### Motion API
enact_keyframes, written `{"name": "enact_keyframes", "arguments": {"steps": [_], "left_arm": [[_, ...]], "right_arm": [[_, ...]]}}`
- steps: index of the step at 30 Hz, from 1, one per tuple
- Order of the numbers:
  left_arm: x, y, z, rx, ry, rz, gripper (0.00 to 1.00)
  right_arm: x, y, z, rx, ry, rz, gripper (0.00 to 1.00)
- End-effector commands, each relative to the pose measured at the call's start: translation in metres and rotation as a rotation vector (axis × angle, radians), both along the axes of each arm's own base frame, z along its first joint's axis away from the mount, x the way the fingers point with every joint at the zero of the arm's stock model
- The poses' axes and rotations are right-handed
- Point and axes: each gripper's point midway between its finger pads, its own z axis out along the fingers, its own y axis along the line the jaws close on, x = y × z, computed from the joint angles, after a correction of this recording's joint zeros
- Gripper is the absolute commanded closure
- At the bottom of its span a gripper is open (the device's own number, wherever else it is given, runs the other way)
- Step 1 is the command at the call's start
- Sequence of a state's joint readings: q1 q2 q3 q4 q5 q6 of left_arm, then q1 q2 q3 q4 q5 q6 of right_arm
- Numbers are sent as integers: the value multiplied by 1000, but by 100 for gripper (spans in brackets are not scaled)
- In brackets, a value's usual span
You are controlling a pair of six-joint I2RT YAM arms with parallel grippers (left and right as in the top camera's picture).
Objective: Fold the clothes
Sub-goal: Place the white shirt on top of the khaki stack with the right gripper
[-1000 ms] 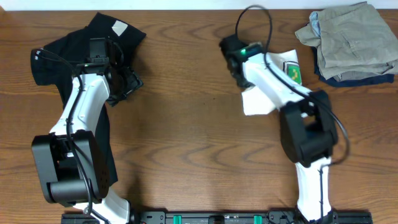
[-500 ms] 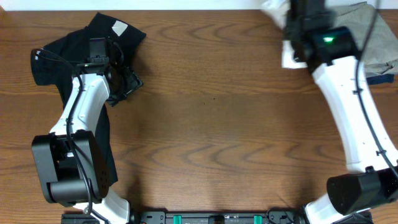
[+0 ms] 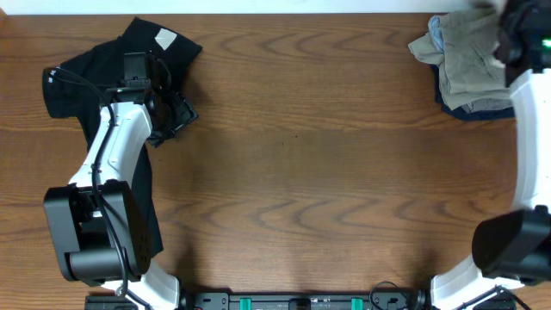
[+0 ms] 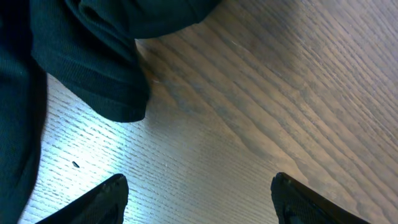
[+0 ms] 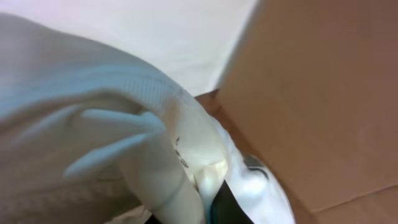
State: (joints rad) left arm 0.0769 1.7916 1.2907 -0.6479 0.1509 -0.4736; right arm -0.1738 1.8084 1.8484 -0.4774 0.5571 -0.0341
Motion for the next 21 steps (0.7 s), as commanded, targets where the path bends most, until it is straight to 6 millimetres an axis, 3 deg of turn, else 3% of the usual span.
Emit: {"name": "enact_keyframes", "arguments": {"steps": [1, 10, 15, 21], "left_arm": [[6, 3, 4, 9, -12, -3, 25], [6, 3, 4, 9, -12, -3, 25], [6, 3, 4, 9, -12, -3, 25], [6, 3, 4, 9, -12, -3, 25]], "right_arm": [[16, -20, -25, -13, 36, -7, 99], [57, -49, -99, -16, 17, -124, 99], [64, -58, -132, -7, 11, -198, 99], [66, -57, -154, 18, 34, -208, 99]]}}
